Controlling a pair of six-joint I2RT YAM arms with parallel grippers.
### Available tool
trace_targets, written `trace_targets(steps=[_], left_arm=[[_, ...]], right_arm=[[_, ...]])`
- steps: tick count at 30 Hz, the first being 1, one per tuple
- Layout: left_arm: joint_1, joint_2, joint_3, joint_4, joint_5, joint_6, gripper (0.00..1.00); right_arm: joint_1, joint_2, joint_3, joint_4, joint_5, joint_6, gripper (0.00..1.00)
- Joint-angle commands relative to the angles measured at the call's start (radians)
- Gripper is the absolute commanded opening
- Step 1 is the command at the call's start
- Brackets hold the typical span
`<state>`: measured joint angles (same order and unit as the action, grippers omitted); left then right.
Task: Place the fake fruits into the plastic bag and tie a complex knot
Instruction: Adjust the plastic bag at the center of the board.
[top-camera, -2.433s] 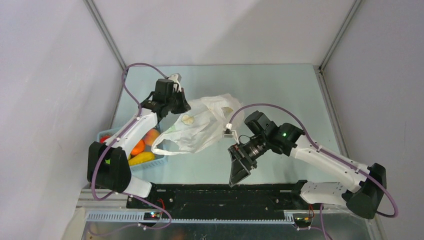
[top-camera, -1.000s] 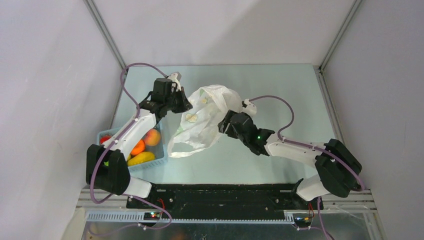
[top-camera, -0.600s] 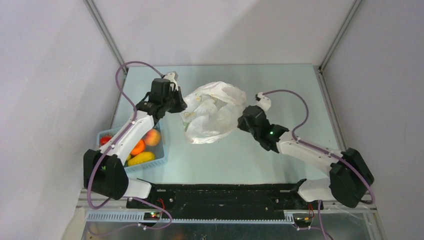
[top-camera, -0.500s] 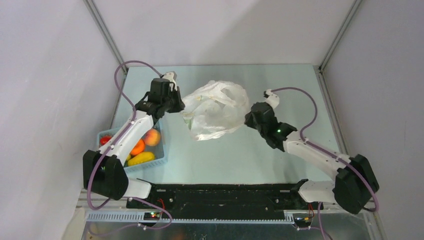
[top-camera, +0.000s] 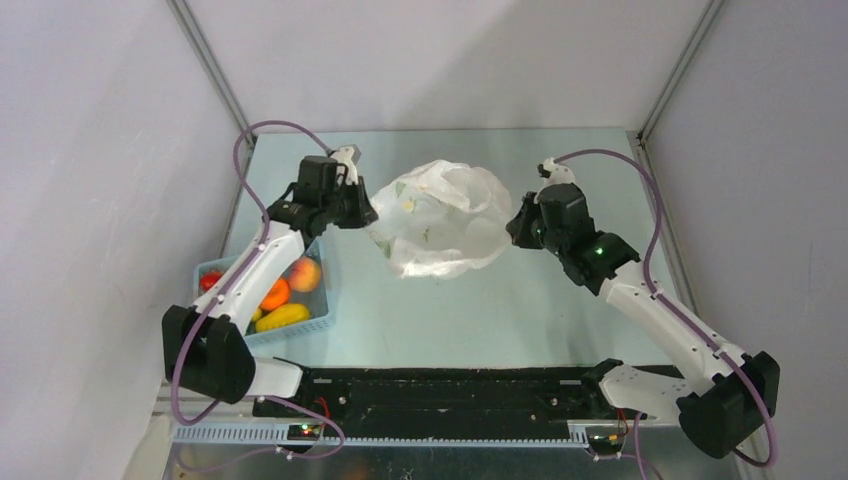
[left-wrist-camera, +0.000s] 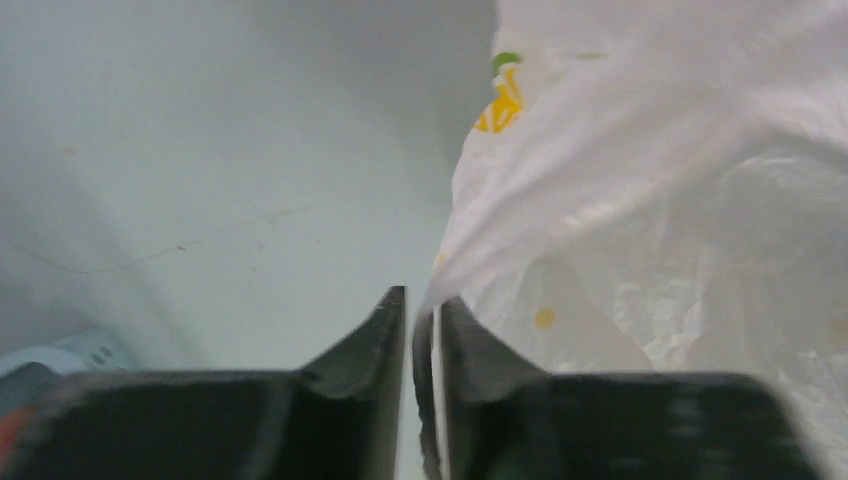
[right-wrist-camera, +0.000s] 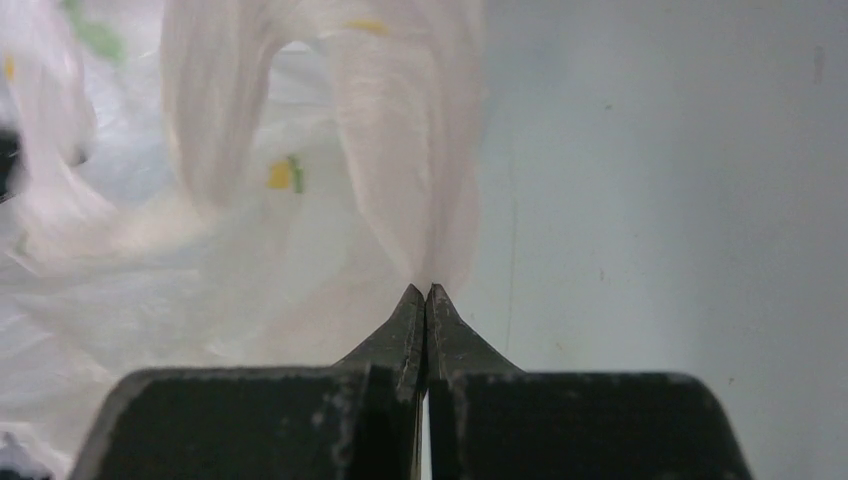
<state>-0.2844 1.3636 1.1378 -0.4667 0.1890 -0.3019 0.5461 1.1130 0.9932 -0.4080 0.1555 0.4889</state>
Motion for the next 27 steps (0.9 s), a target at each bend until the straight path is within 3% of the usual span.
trace_targets(steps=[1,4,7,11,19,27], left_arm=[[-0.08,-0.111,-0.033,-0.031,0.084,0.088,0.32],[-0.221,-0.208,-0.061,-0.056,-0.042,0.193,0.67],[-0.322,-0.279,-0.102,-0.022,-0.221,0.251,0.83],[-0.353,-0.355,-0.163,0.025,-0.267,0.251,0.97],[-0.38,-0.492,-0.271,0.127,-0.066,0.256,0.99],[-0.585,-0.464,-0.289,0.24,-0.301,0.323,0.99]], right_arm=[[0.054,0.014,0.111,-0.135,-0.154,-0.126,0.0],[0.106,0.046,0.181,-0.217,-0.204,-0.188,0.0],[0.131,0.081,0.213,-0.251,-0.241,-0.215,0.0],[0.131,0.1,0.218,-0.238,-0.272,-0.175,0.0],[0.126,0.127,0.214,-0.194,-0.319,-0.126,0.0],[0.117,0.138,0.213,-0.177,-0.36,-0.091,0.0]])
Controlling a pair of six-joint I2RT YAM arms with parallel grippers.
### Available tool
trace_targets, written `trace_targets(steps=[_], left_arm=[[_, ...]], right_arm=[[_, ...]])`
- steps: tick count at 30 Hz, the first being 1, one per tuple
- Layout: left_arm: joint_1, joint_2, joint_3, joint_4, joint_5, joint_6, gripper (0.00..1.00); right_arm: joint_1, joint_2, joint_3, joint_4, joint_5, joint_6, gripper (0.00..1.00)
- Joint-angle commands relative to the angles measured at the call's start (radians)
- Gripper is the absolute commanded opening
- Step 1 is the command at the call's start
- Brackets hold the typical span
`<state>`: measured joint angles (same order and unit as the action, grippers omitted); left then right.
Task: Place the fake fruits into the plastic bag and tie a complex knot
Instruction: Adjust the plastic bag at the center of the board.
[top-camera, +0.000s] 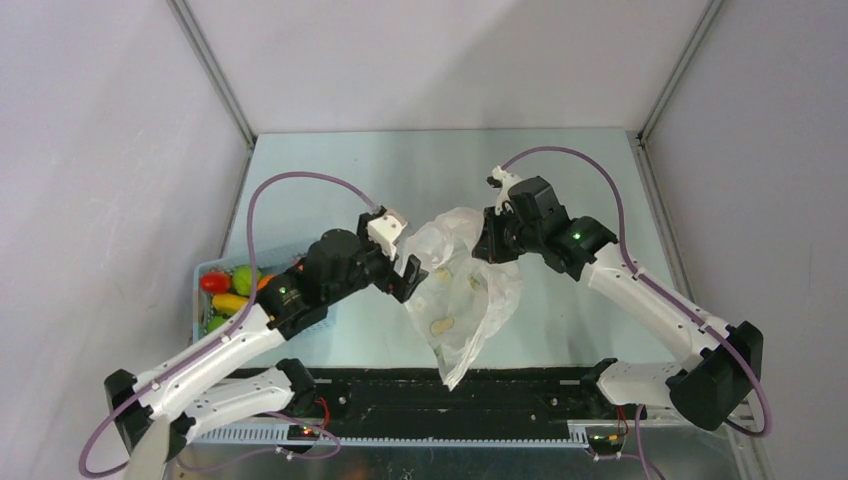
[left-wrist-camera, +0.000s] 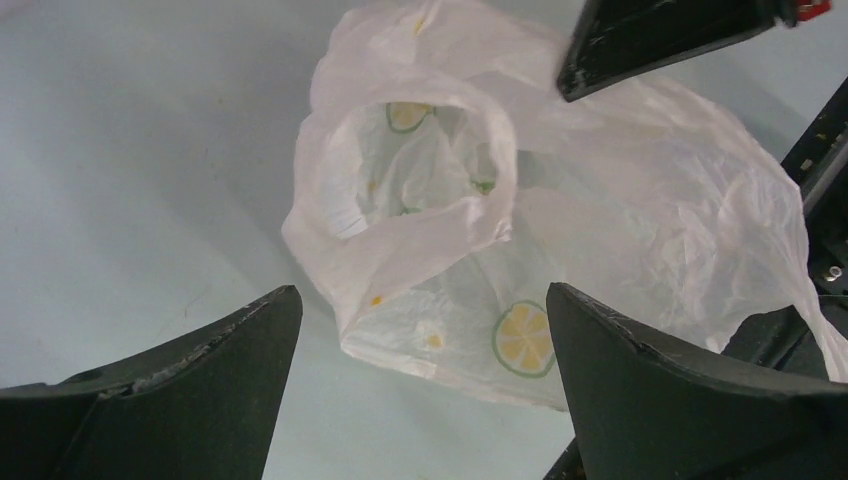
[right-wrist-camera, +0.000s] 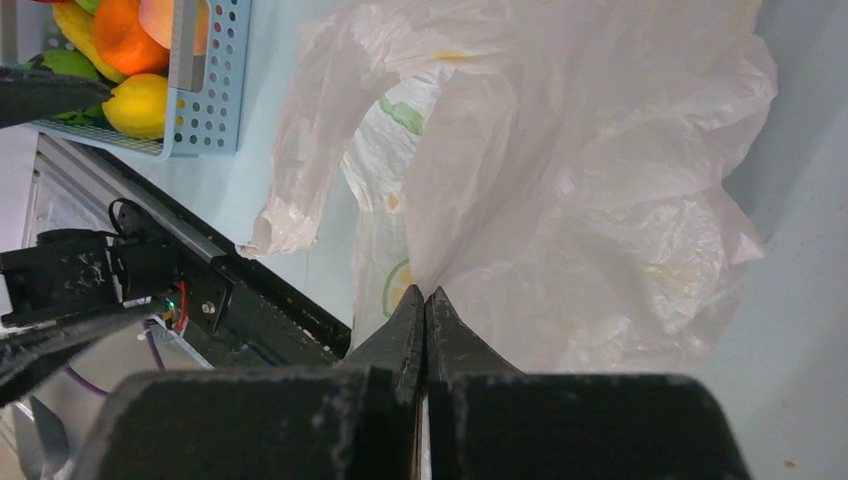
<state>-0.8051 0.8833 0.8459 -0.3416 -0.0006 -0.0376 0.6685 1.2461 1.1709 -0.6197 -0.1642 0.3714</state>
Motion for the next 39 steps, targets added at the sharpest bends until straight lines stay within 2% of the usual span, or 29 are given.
trace_targets(steps=[1,6,12,14,15,16,17,18,20,22,26,30,34,37,39], left_arm=[[-0.086,0.023,0.004,0.138,-0.115,0.069,0.99],[-0.133,0.104,0.008,0.228,-0.162,0.091,0.99],[-0.154,0.245,0.095,0.175,-0.233,0.103,0.97],[-0.155,0.266,0.103,0.164,-0.274,0.106,0.86],[-0.156,0.273,0.105,0.16,-0.32,0.108,0.75],[-0.156,0.276,0.108,0.153,-0.348,0.111,0.69],[-0.156,0.282,0.11,0.15,-0.414,0.111,0.56],[-0.155,0.285,0.111,0.145,-0.45,0.109,0.51],[-0.152,0.299,0.121,0.137,-0.543,0.098,0.33],[-0.143,0.331,0.149,0.115,-0.59,0.076,0.22],[-0.095,0.373,0.186,0.096,-0.629,0.014,0.06],[0.004,0.395,0.227,0.1,-0.605,-0.067,0.02],[0.083,0.413,0.236,0.132,-0.513,-0.127,0.0],[0.107,0.419,0.242,0.145,-0.439,-0.148,0.01],[0.109,0.414,0.256,0.127,-0.377,-0.149,0.05]], right_arm=[[-0.007,0.004,0.035,0.037,-0.042,0.032,0.0],[-0.01,0.003,0.035,0.041,-0.067,0.038,0.0],[-0.015,-0.007,0.028,0.04,-0.076,0.038,0.0],[-0.018,-0.014,0.021,0.041,-0.079,0.039,0.0],[-0.022,-0.02,0.018,0.041,-0.081,0.04,0.0],[-0.024,-0.022,0.015,0.04,-0.085,0.039,0.0],[-0.029,-0.026,0.009,0.04,-0.087,0.036,0.0],[-0.034,-0.029,0.006,0.04,-0.091,0.034,0.0],[-0.045,-0.033,-0.005,0.038,-0.104,0.031,0.0],[-0.055,-0.033,-0.012,0.039,-0.121,0.032,0.0],[-0.062,-0.033,-0.023,0.036,-0.13,0.026,0.0],[-0.061,-0.03,-0.038,0.034,-0.132,0.022,0.0],[-0.061,-0.02,-0.048,0.032,-0.131,0.018,0.0],[-0.062,-0.017,-0.056,0.035,-0.114,0.027,0.0],[-0.063,-0.02,-0.06,0.043,-0.109,0.037,0.0]])
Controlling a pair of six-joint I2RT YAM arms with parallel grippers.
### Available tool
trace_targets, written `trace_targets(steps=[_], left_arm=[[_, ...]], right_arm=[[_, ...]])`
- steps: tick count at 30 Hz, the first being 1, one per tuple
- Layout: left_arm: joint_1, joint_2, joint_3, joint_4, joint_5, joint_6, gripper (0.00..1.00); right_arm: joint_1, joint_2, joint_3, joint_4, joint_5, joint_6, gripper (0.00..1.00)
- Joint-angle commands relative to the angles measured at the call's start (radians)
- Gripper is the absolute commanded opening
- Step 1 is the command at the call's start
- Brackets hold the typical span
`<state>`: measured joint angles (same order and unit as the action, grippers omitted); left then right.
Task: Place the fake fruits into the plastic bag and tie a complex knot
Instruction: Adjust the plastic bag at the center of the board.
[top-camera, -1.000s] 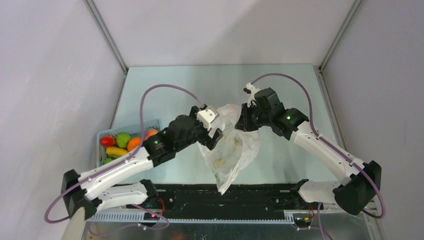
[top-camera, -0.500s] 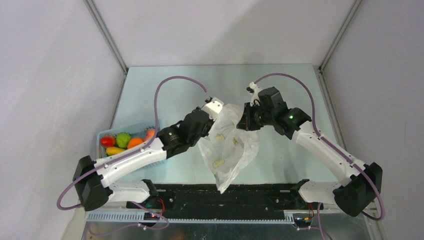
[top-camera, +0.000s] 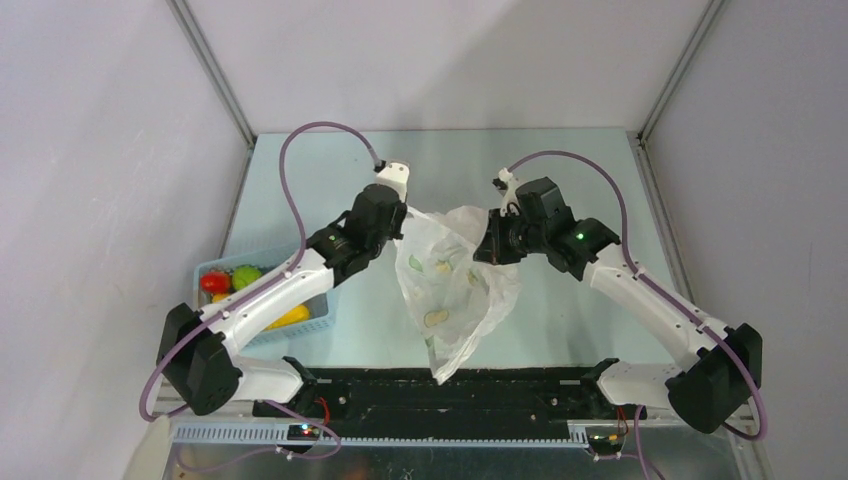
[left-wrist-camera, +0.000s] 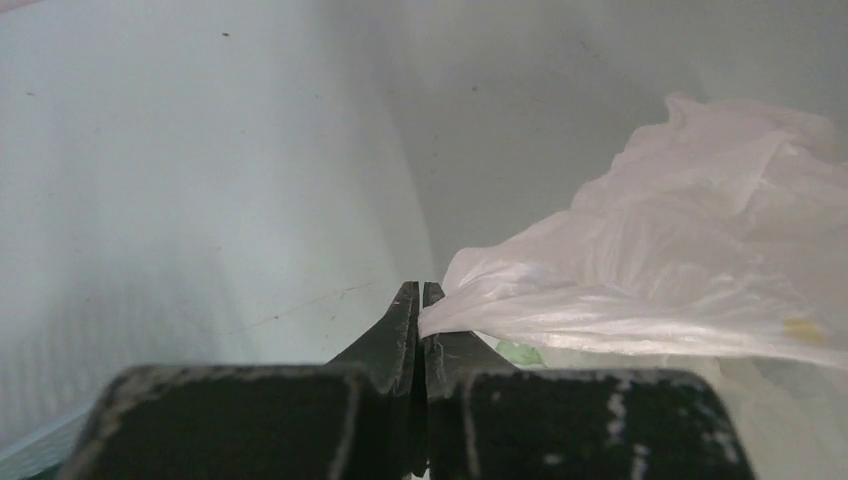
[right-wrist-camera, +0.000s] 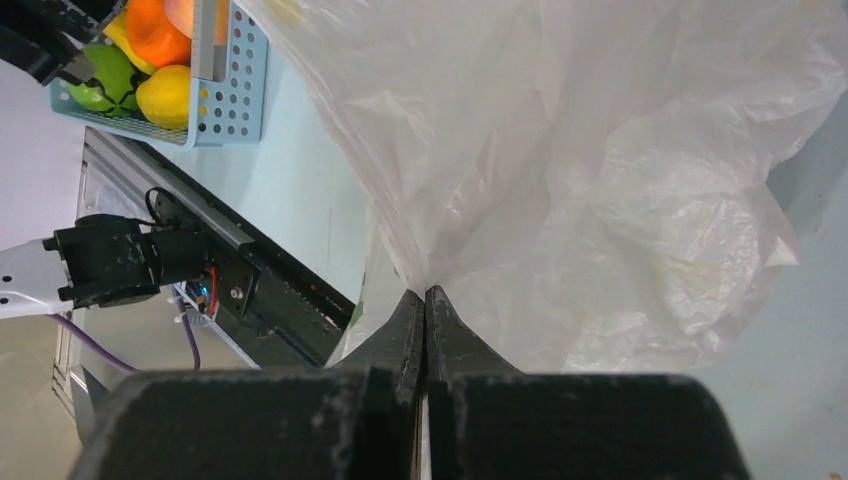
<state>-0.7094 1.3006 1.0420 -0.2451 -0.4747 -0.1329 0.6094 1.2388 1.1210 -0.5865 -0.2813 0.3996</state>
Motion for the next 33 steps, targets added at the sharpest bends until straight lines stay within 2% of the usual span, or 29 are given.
trace_targets(steps=[1,3,5,6,7,8,10,12,19,25,33], left_arm=[[0.014,-0.004,0.072,0.011,0.136,-0.053,0.08],[0.013,-0.013,0.087,-0.022,0.199,-0.047,0.17],[0.015,-0.023,0.094,-0.053,0.247,-0.042,0.37],[0.015,-0.033,0.095,-0.063,0.278,-0.035,0.54],[0.014,-0.04,0.096,-0.084,0.3,-0.02,0.64],[0.015,-0.055,0.094,-0.094,0.347,-0.01,0.78],[0.015,-0.082,0.091,-0.123,0.42,0.017,0.94],[0.015,-0.115,0.089,-0.152,0.478,0.039,0.99],[0.027,-0.208,0.138,-0.274,0.57,0.037,0.99],[0.085,-0.249,0.144,-0.306,0.538,-0.01,0.99],[0.259,-0.293,0.123,-0.399,0.436,-0.189,0.99]], right_arm=[[-0.005,-0.011,-0.01,0.012,0.018,0.014,0.0],[-0.013,-0.008,-0.011,0.013,0.018,0.034,0.0],[-0.024,-0.001,-0.011,0.015,0.012,0.051,0.0],[-0.026,0.001,-0.011,0.016,0.011,0.055,0.0],[-0.03,0.002,-0.011,0.017,0.01,0.061,0.0],[-0.032,0.002,-0.011,0.017,0.01,0.064,0.0],[-0.036,0.004,-0.011,0.02,0.01,0.072,0.0],[-0.042,0.006,-0.012,0.021,0.004,0.078,0.0],[-0.049,0.01,-0.01,0.025,-0.006,0.083,0.0],[-0.051,0.01,-0.012,0.025,-0.004,0.086,0.0],[-0.051,0.008,-0.011,0.033,-0.002,0.099,0.0]])
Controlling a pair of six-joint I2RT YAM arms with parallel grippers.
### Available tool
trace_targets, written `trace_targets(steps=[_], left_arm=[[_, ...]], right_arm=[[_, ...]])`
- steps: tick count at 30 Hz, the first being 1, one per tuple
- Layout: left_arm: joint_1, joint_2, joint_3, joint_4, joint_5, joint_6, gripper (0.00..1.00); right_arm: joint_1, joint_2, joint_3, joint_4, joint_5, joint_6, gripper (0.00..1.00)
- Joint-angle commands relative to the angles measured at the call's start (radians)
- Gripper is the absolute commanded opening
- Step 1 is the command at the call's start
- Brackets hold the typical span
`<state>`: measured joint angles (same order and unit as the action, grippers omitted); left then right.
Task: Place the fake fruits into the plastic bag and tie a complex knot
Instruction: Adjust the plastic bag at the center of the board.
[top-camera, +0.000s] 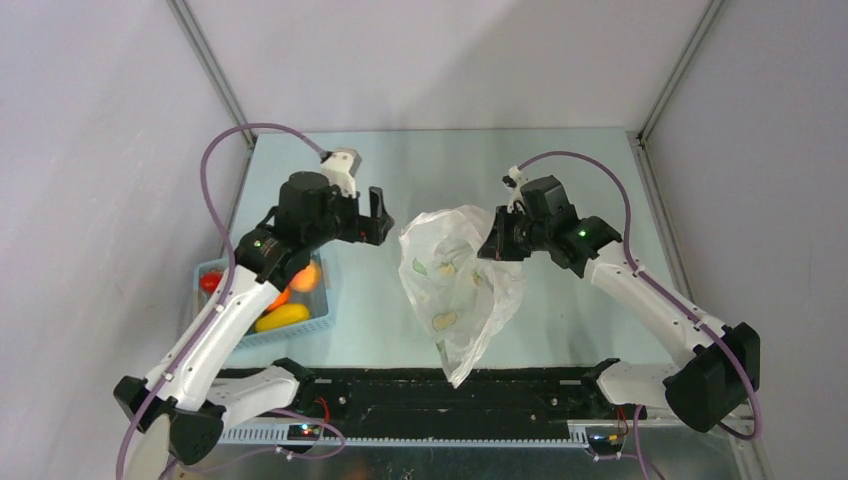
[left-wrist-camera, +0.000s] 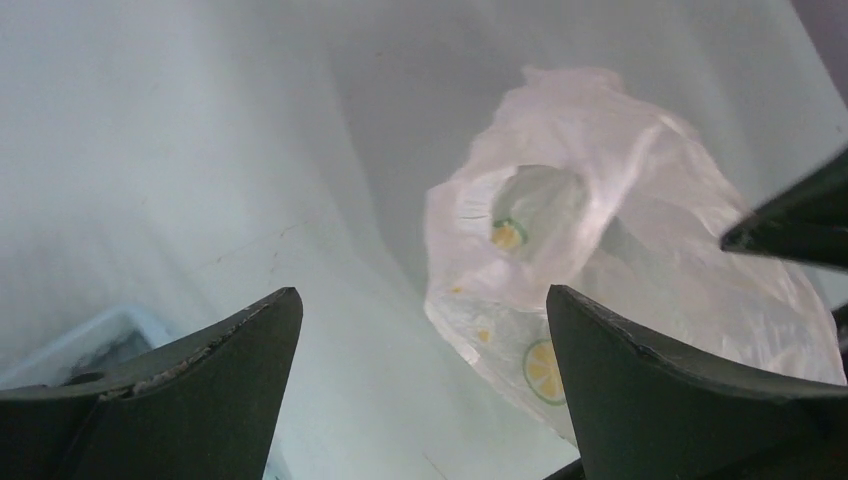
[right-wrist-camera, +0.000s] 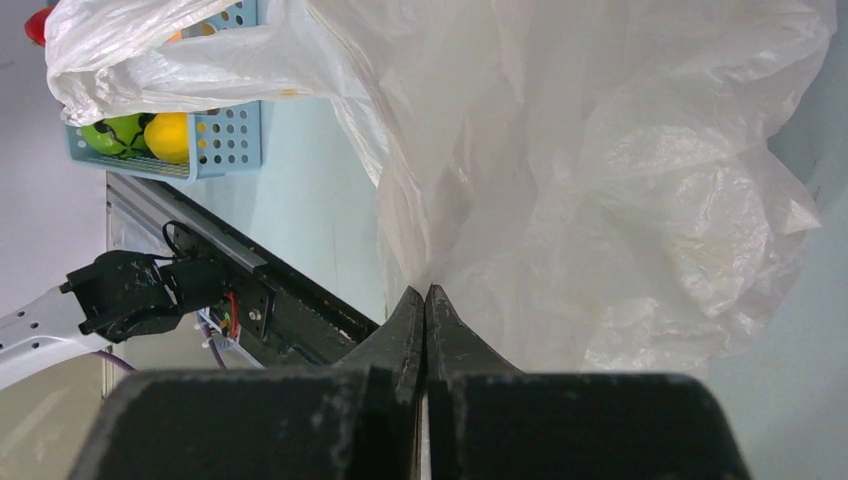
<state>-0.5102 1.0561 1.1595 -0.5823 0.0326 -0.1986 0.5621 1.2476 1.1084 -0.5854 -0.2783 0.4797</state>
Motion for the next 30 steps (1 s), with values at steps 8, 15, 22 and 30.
trace_targets(steps=[8,15,22,30], left_arm=[[0.279,-0.184,-0.177,-0.032,-0.245,-0.349,1.0],[0.376,-0.263,-0.374,0.073,-0.443,-0.52,0.99],[0.496,-0.188,-0.494,0.144,-0.397,-0.583,0.99],[0.582,-0.149,-0.605,0.253,-0.269,-0.671,0.93]], right_arm=[[-0.009,0.0,0.001,0.038,-0.013,0.01,0.0],[-0.015,0.007,0.001,0.041,-0.025,-0.001,0.0],[-0.017,0.013,0.001,0.047,-0.04,-0.006,0.0],[-0.019,0.014,-0.014,0.069,-0.059,-0.001,0.0]])
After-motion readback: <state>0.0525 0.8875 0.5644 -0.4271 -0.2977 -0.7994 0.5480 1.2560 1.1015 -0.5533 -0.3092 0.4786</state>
